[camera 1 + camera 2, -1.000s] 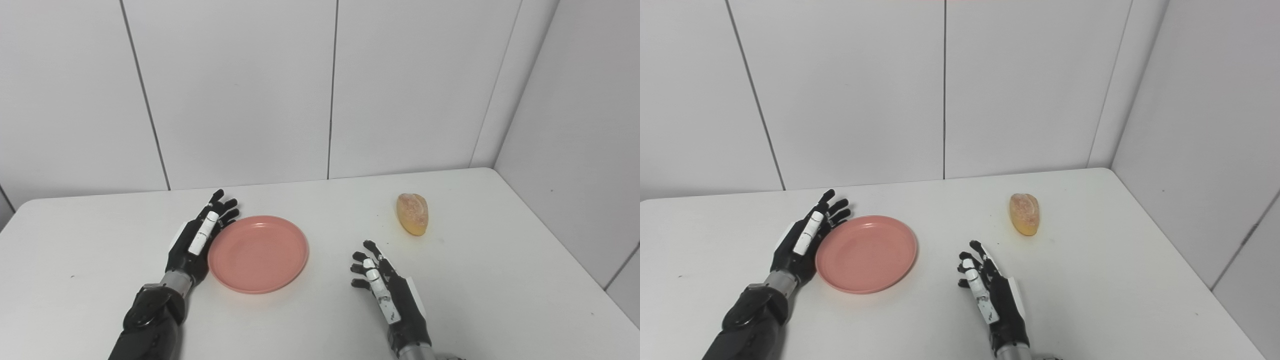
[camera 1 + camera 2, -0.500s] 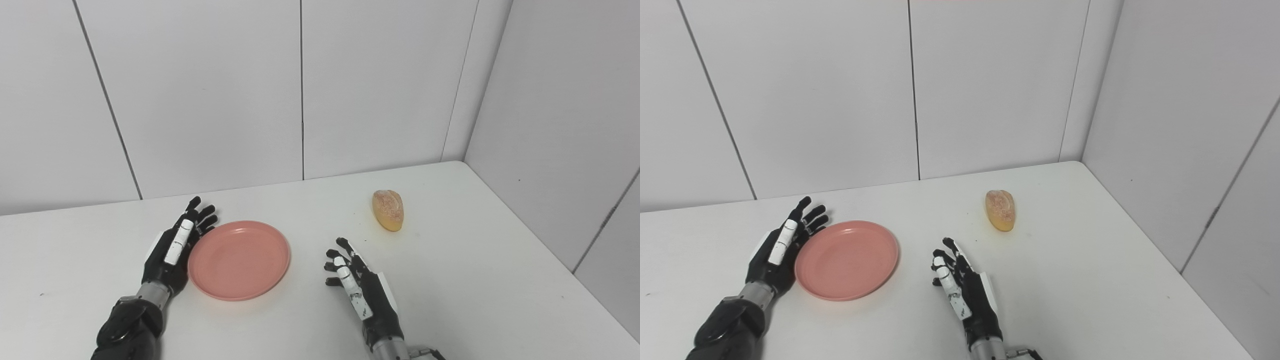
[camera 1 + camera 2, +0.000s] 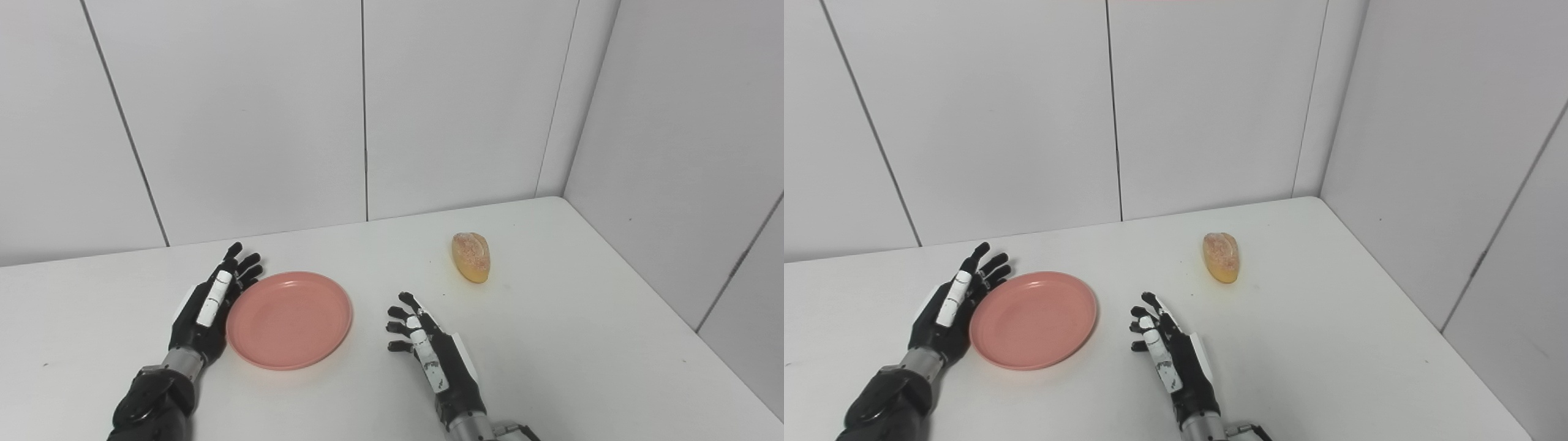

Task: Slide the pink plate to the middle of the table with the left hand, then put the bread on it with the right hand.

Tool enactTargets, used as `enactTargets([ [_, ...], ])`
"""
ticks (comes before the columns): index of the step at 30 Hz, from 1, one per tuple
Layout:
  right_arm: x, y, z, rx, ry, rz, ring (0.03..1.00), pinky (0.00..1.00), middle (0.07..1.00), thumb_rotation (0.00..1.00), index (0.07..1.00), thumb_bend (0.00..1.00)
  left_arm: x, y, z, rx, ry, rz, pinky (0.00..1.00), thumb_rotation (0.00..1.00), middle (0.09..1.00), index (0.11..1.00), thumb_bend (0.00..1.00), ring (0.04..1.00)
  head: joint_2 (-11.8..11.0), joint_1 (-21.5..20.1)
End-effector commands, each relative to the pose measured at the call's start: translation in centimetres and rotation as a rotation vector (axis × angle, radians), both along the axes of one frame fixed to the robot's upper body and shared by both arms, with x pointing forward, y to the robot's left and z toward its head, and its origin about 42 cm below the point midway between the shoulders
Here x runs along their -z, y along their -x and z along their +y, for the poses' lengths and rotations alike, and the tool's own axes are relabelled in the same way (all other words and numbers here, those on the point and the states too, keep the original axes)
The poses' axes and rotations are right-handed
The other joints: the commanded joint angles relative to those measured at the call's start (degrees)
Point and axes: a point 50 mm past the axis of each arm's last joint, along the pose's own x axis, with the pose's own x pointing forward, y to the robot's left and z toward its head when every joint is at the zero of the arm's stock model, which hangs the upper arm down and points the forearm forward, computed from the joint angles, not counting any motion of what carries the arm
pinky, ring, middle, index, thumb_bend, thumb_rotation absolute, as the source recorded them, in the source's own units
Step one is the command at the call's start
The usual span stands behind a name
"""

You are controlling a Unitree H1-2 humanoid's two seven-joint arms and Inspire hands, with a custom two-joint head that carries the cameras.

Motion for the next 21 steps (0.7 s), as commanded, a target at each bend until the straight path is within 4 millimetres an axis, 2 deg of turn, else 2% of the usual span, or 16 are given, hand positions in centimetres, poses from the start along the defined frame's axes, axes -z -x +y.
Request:
enactTargets([
  [1, -2.0, -0.4, -0.7, 0.034, 0.097, -0.147, 0.756, 0.64, 0.824, 0.99, 0.908, 0.72, 1.5, 0.7, -0.1, -0.002, -0.007, 0.054, 0.93, 0.72, 0.9, 0.963, 0.8, 0.901, -0.29, 0.73],
  [7, -6.7, -1.2, -2.5, 0.145, 0.331, -0.331, 0.761, 0.65, 0.839, 1.0, 0.909, 0.88, 1.3, 0.2, 0.1, 0.002, -0.039, 0.045, 0.93, 0.74, 0.907, 0.967, 0.79, 0.907, -0.85, 0.67],
  [8, -7.1, -1.3, -2.6, 0.156, 0.35, -0.339, 0.761, 0.65, 0.838, 1.0, 0.907, 0.89, 1.3, 0.2, 0.2, 0.003, -0.038, 0.045, 0.93, 0.74, 0.907, 0.968, 0.79, 0.909, -0.85, 0.67],
  [10, -9.4, -1.6, -2.7, 0.175, 0.392, -0.339, 0.772, 0.67, 0.843, 0.98, 0.909, 0.89, 1.3, 0.2, 0.2, 0.004, -0.025, 0.053, 0.94, 0.73, 0.909, 0.97, 0.79, 0.914, -1.07, 0.63],
  [16, -13.8, -3.2, -2.5, 0.23, 0.444, -0.298, 0.784, 0.67, 0.845, 0.9, 0.904, 0.93, 1.5, 0.1, 0.0, -0.004, -0.03, 0.06, 0.93, 0.73, 0.909, 0.967, 0.78, 0.905, -1.67, 0.55],
  [21, -16.4, -5.3, -2.0, 0.283, 0.431, -0.268, 0.801, 0.65, 0.884, 0.74, 0.921, 0.96, 1.7, 0.0, 0.0, -0.009, -0.037, 0.064, 0.91, 0.75, 0.905, 0.964, 0.81, 0.9, -2.16, 0.69],
])
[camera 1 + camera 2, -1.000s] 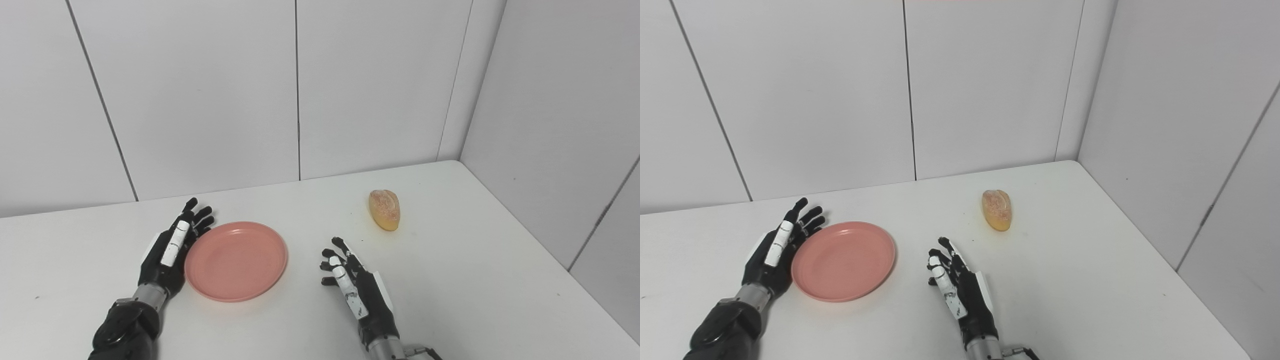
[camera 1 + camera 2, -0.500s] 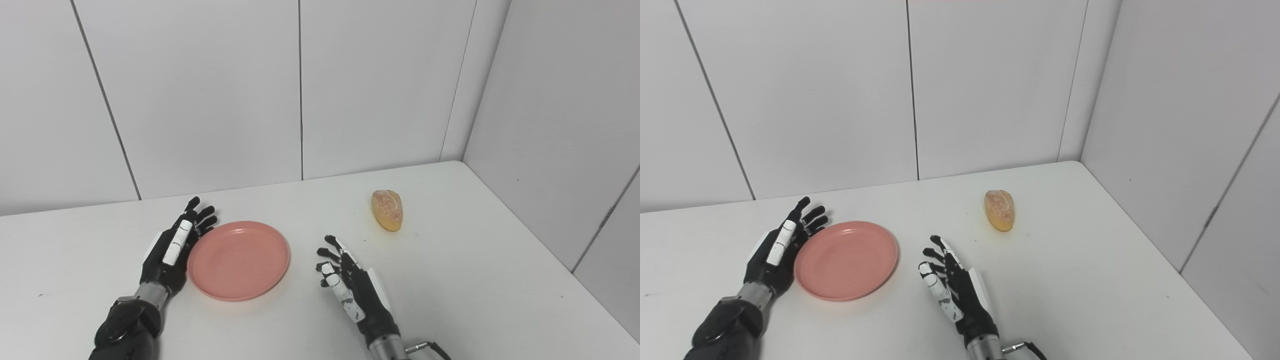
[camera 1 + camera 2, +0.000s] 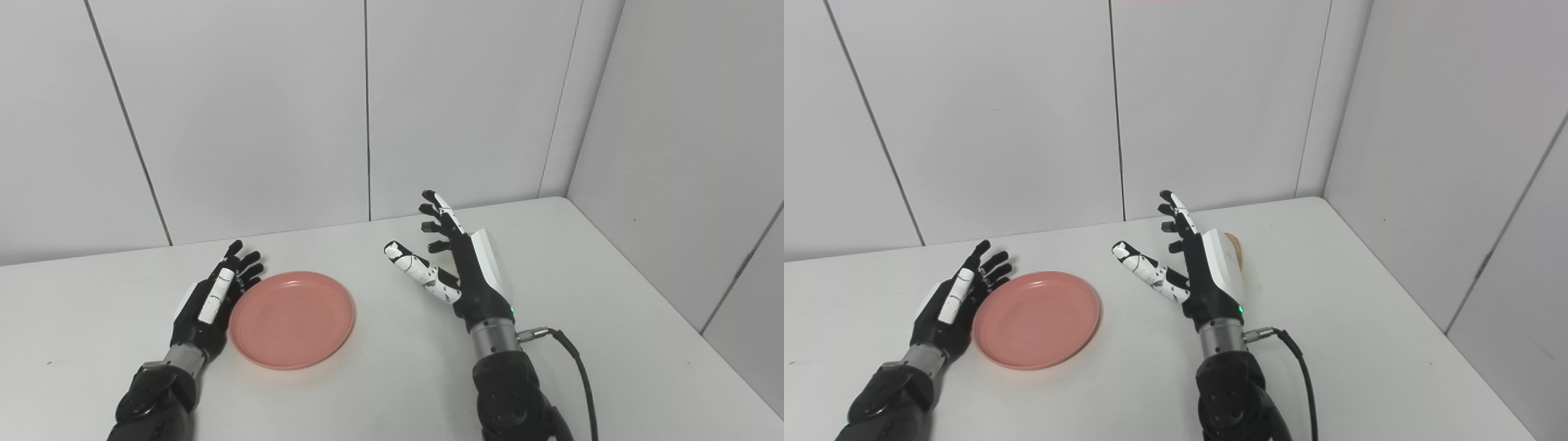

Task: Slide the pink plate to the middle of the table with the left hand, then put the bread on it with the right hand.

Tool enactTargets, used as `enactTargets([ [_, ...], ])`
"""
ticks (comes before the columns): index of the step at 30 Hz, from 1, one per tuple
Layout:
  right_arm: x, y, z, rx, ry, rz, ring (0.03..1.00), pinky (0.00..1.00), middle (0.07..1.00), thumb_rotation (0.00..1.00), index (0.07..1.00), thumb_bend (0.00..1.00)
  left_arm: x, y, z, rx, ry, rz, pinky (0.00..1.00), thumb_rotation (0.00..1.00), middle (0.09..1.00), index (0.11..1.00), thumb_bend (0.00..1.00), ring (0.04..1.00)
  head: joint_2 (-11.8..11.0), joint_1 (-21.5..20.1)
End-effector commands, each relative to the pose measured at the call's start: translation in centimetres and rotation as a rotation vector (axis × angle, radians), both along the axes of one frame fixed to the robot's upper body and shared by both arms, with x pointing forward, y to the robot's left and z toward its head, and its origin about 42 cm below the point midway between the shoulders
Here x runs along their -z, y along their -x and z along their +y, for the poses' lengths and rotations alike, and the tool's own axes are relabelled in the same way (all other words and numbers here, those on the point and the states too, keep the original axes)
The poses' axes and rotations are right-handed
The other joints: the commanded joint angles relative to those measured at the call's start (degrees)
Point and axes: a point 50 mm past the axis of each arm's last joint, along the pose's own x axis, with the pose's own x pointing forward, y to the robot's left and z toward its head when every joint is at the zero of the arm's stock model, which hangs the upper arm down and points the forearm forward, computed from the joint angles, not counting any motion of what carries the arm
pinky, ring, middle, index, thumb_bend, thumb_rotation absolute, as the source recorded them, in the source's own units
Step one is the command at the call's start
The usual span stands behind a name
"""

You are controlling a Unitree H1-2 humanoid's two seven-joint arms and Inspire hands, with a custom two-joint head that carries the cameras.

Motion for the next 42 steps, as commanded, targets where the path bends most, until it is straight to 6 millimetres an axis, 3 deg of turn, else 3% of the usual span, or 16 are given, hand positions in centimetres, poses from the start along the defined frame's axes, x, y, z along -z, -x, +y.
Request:
enactTargets([
  [1, -2.8, -1.1, 0.6, 0.016, -0.013, -0.071, 0.8, 0.65, 0.883, 0.72, 0.925, 0.96, 1.6, 0.7, 0.0, 0.001, -0.006, 0.065, 0.91, 0.74, 0.905, 0.963, 0.8, 0.9, 0.04, 0.08],
  [8, -3.3, -4.0, 1.7, 0.107, -0.065, -0.086, 0.869, 0.72, 0.932, 0.59, 0.994, 0.97, 1.4, 0.6, 0.2, 0.002, -0.006, 0.053, 0.91, 0.76, 0.904, 0.967, 0.78, 0.902, -0.17, 0.16],
  [11, -3.0, -5.4, 2.0, 0.162, -0.092, -0.078, 0.971, 0.86, 0.993, 0.55, 1.0, 0.97, 1.5, 0.7, 0.3, 0.0, -0.003, 0.056, 0.91, 0.75, 0.903, 0.966, 0.77, 0.905, -0.16, 0.16],
  [14, -2.4, -6.7, 1.9, 0.223, -0.072, -0.073, 0.998, 0.99, 1.0, 0.55, 1.0, 0.96, 1.5, 0.7, 0.3, 0.001, -0.009, 0.055, 0.91, 0.75, 0.904, 0.971, 0.79, 0.905, -0.04, 0.06],
  [27, -0.6, -10.9, -1.1, 0.471, 0.081, -0.026, 1.0, 1.0, 1.0, 0.46, 1.0, 0.94, 1.5, 0.7, 0.3, 0.007, -0.006, 0.058, 0.92, 0.76, 0.91, 0.975, 0.79, 0.909, 0.09, -0.1],
  [42, 2.1, -12.6, -4.3, 0.595, 0.171, 0.058, 1.0, 1.0, 1.0, 0.42, 1.0, 0.95, 1.6, 0.9, 0.4, 0.016, -0.005, 0.06, 0.92, 0.77, 0.909, 0.976, 0.78, 0.909, 0.12, -0.31],
])
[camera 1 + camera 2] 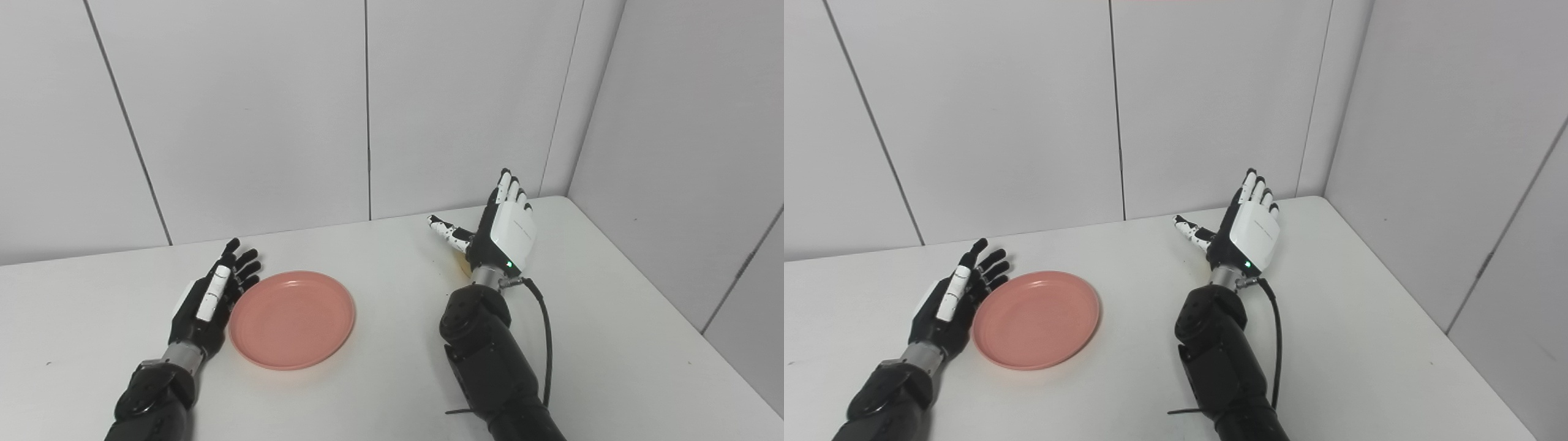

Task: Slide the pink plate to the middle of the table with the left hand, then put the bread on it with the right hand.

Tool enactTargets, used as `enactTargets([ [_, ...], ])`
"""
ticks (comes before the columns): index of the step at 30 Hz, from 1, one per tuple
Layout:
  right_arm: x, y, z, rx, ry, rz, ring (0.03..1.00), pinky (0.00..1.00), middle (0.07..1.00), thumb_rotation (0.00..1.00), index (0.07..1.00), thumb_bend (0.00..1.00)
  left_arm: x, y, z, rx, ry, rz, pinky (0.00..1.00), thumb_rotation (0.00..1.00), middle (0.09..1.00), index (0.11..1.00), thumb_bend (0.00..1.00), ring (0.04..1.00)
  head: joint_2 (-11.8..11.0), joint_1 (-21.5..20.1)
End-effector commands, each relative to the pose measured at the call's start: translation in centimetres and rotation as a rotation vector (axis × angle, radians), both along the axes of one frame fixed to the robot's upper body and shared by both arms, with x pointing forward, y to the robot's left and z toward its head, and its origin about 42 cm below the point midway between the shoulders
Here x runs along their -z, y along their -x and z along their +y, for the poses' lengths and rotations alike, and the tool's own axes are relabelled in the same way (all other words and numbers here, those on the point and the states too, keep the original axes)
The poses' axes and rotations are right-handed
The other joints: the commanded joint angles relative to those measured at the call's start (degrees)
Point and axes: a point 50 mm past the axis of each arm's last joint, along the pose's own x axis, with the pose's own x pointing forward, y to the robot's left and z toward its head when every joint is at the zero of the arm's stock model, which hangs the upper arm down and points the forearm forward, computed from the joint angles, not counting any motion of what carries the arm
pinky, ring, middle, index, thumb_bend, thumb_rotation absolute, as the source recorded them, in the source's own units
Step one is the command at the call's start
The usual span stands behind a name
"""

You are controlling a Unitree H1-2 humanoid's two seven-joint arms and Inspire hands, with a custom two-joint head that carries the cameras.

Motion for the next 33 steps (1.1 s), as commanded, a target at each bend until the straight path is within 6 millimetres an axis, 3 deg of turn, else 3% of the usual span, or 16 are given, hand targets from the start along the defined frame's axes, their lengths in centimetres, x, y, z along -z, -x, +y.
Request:
enactTargets([
  [1, -2.4, -1.2, -0.5, 0.018, 0.013, -0.065, 1.0, 1.0, 1.0, 0.41, 1.0, 0.95, 1.8, 1.1, 0.2, 0.014, 0.0, 0.068, 0.92, 0.76, 0.909, 0.975, 0.78, 0.909, 0.27, 0.22],
  [14, 1.2, -2.7, -1.8, 0.04, -0.082, 0.057, 1.0, 1.0, 1.0, 0.41, 1.0, 0.99, 1.6, 1.1, -0.6, 0.036, 0.011, 0.061, 0.93, 0.76, 0.899, 0.972, 0.81, 0.901, 0.44, 1.17],
  [29, 1.6, -2.8, -1.7, 0.023, -0.1, 0.074, 1.0, 1.0, 1.0, 0.44, 1.0, 1.0, 1.5, 1.2, -0.8, 0.034, 0.013, 0.066, 0.92, 0.75, 0.896, 0.968, 0.82, 0.898, 0.47, 1.82],
  [33, 1.8, -2.8, -1.6, 0.019, -0.107, 0.072, 0.962, 0.94, 0.999, 0.42, 1.0, 1.0, 1.5, 1.2, -0.8, 0.036, 0.007, 0.065, 0.92, 0.76, 0.897, 0.971, 0.82, 0.899, 0.47, 1.82],
])
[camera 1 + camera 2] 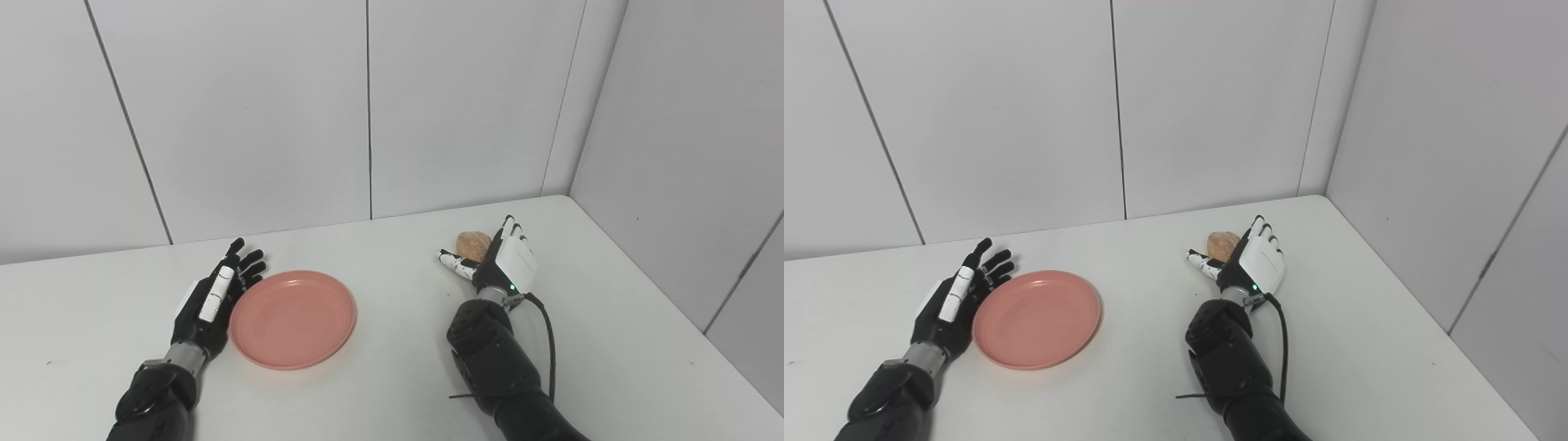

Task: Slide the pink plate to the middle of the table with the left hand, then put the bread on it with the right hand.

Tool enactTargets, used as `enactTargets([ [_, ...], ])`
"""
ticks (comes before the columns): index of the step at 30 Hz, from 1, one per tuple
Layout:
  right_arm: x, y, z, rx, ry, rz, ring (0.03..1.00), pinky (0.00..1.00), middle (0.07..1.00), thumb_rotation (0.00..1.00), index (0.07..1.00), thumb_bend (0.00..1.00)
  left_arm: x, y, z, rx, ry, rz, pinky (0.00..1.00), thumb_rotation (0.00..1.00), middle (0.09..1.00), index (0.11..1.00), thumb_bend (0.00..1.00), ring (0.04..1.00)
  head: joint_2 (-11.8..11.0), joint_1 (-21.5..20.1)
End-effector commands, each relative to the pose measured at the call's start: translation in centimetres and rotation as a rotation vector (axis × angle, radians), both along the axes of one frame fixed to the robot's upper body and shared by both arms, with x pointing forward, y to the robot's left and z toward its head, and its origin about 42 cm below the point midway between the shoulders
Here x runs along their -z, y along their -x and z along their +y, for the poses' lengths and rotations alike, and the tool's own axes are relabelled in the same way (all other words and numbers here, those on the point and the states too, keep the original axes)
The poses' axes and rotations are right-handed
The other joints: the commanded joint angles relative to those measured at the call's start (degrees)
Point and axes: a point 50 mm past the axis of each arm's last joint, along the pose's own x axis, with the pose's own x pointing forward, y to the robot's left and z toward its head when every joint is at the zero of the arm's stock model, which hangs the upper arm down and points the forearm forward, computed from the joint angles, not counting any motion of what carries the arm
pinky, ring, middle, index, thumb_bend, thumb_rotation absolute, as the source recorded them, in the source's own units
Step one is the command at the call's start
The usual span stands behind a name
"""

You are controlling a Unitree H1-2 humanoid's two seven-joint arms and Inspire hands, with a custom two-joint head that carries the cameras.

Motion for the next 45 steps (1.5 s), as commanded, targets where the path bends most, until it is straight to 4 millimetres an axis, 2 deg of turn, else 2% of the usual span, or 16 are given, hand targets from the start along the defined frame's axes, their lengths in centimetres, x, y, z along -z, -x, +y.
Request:
enactTargets([
  [1, -3.3, -1.5, 0.1, -0.012, 0.019, -0.124, 0.942, 0.93, 0.986, 0.42, 1.0, 0.99, 1.8, 1.0, -0.4, 0.012, -0.001, 0.069, 0.92, 0.76, 0.891, 0.969, 0.81, 0.896, 0.16, 0.34],
  [5, -3.1, -1.4, 0.3, -0.024, 0.016, -0.109, 0.891, 0.87, 0.934, 0.43, 1.0, 0.99, 1.7, 1.0, -0.5, 0.013, -0.002, 0.07, 0.91, 0.76, 0.894, 0.968, 0.8, 0.894, 0.28, 0.54],
  [7, -3.0, -1.4, 0.3, -0.026, -0.002, -0.108, 0.864, 0.81, 0.918, 0.42, 0.989, 0.99, 1.7, 1.0, -0.6, 0.014, -0.001, 0.069, 0.91, 0.76, 0.893, 0.964, 0.8, 0.892, 0.38, 0.73],
  [8, -2.9, -1.5, 0.3, -0.028, -0.011, -0.109, 0.808, 0.72, 0.871, 0.39, 0.935, 0.99, 1.6, 1.0, -0.7, 0.015, 0.001, 0.068, 0.91, 0.77, 0.894, 0.973, 0.79, 0.893, 0.38, 0.73],
  [9, -2.8, -1.5, 0.2, -0.041, -0.043, -0.119, 0.794, 0.7, 0.86, 0.39, 0.921, 0.99, 1.6, 1.0, -0.7, 0.016, 0.003, 0.067, 0.91, 0.77, 0.894, 0.975, 0.79, 0.893, 0.38, 0.82],
  [13, -2.2, -1.7, -0.4, -0.1, -0.128, -0.131, 0.667, 0.52, 0.765, 0.17, 0.713, 0.9, 1.6, 0.9, -0.8, 0.019, 0.005, 0.063, 0.9, 0.76, 0.881, 0.972, 0.79, 0.883, 0.37, 0.88],
  [17, -1.3, -1.6, -0.8, -0.112, -0.12, -0.124, 0.588, 0.47, 0.672, 0.05, 0.605, 0.86, 1.6, 1.0, -0.7, 0.02, 0.008, 0.065, 0.9, 0.76, 0.88, 0.973, 0.78, 0.88, 0.55, 0.95],
  [18, -1.1, -1.6, -0.9, -0.11, -0.12, -0.124, 0.541, 0.44, 0.604, 0.1, 0.526, 0.63, 1.6, 1.0, -0.6, 0.02, 0.008, 0.066, 0.9, 0.76, 0.875, 0.972, 0.79, 0.876, 0.55, 0.95],
  [19, -0.8, -1.6, -1.0, -0.104, -0.133, -0.124, 0.494, 0.41, 0.554, 0.07, 0.515, 0.56, 1.6, 1.0, -0.6, 0.019, 0.007, 0.065, 0.9, 0.76, 0.874, 0.971, 0.79, 0.872, 0.64, 0.92],
  [23, -0.2, -1.5, -1.0, -0.09, -0.139, -0.122, 0.405, 0.32, 0.465, 0.01, 0.543, 0.52, 1.6, 1.1, -0.6, 0.019, 0.006, 0.065, 0.89, 0.76, 0.871, 0.969, 0.8, 0.859, 0.79, 0.95],
  [31, 0.1, -1.5, -0.9, -0.099, -0.125, -0.124, 0.393, 0.27, 0.431, 0.0, 0.54, 0.51, 1.5, 1.1, -0.6, 0.023, 0.021, 0.074, 0.89, 0.75, 0.874, 0.966, 0.79, 0.856, 0.74, 0.95],
  [33, 0.0, -1.6, -0.9, -0.101, -0.126, -0.12, 0.424, 0.26, 0.481, 0.0, 0.497, 0.52, 1.5, 1.1, -0.6, 0.026, 0.025, 0.073, 0.89, 0.75, 0.876, 0.966, 0.79, 0.857, 0.75, 0.97],
  [38, -0.3, -1.5, -0.9, -0.111, -0.134, -0.131, 0.432, 0.26, 0.495, 0.0, 0.487, 0.52, 1.3, 1.0, -0.6, 0.031, 0.029, 0.069, 0.87, 0.75, 0.88, 0.965, 0.79, 0.854, 0.77, 0.92],
  [40, -0.5, -1.4, -0.8, -0.117, -0.135, -0.141, 0.404, 0.27, 0.452, 0.0, 0.526, 0.51, 1.3, 1.1, -0.6, 0.032, 0.031, 0.068, 0.86, 0.75, 0.875, 0.961, 0.79, 0.851, 0.83, 0.83],
  [43, -0.9, -1.4, -0.5, -0.121, -0.144, -0.161, 0.48, 0.43, 0.49, 0.0, 0.472, 0.52, 1.4, 1.1, -0.7, 0.03, 0.027, 0.069, 0.85, 0.76, 0.873, 0.96, 0.79, 0.847, 0.96, 0.92],
  [45, -1.3, -1.4, -0.3, -0.126, -0.147, -0.171, 0.486, 0.45, 0.5, 0.0, 0.462, 0.52, 1.4, 1.1, -0.7, 0.029, 0.027, 0.071, 0.85, 0.76, 0.875, 0.961, 0.78, 0.848, 0.98, 1.04],
])
